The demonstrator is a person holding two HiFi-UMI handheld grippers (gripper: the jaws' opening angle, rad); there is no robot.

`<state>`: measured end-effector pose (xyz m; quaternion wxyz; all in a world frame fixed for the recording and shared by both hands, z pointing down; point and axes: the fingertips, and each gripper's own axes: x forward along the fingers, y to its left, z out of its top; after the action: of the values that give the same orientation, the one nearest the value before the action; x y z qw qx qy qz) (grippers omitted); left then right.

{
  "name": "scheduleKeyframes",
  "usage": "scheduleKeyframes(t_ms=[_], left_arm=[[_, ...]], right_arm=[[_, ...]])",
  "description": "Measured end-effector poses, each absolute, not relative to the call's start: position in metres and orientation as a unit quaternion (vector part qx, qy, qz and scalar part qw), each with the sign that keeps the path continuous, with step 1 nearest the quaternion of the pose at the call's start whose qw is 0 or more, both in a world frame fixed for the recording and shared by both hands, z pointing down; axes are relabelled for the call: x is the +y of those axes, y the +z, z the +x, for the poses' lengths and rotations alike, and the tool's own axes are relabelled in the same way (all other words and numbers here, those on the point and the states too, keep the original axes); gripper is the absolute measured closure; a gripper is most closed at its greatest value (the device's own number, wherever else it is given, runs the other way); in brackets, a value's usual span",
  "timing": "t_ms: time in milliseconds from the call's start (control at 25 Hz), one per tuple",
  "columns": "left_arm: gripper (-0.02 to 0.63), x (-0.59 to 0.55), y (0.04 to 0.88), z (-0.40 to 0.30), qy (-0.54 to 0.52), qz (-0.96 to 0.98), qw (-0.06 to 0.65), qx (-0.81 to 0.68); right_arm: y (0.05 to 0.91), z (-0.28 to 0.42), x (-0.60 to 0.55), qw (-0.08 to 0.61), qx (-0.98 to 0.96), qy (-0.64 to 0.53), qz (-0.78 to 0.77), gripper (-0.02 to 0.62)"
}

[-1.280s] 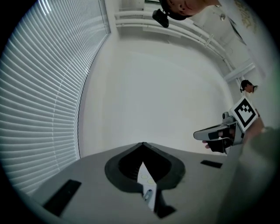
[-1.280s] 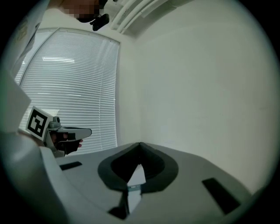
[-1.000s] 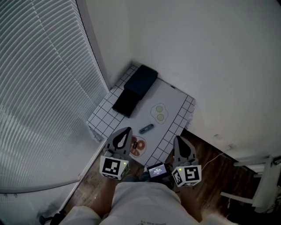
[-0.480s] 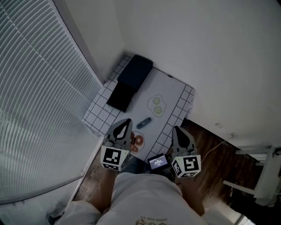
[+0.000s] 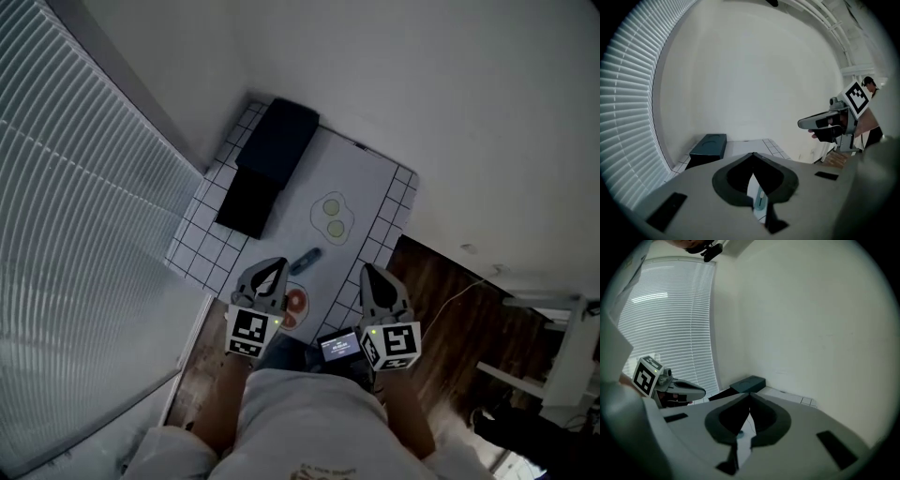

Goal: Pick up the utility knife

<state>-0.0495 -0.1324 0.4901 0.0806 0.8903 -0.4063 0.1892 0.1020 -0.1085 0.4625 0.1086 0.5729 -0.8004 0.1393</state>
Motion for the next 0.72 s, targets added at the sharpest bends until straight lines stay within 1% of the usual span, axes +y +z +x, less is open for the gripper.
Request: scheduleKeyframes(t_ms=[400,720], left_arm=[[0.598,-0.145,0.554,-0.04,0.256,0.891,0.087,-0.364],[0.599,-0.137,0.596,-0.033,0.287,0.89,0.129,-0.329]], right_arm=[[0.514,0.103,-0.119,0.153,-0.784,0.177,0.575,0.589],[0.544,0.098,-0.116,0.183,-0.781,0.195,0.565,0.589]])
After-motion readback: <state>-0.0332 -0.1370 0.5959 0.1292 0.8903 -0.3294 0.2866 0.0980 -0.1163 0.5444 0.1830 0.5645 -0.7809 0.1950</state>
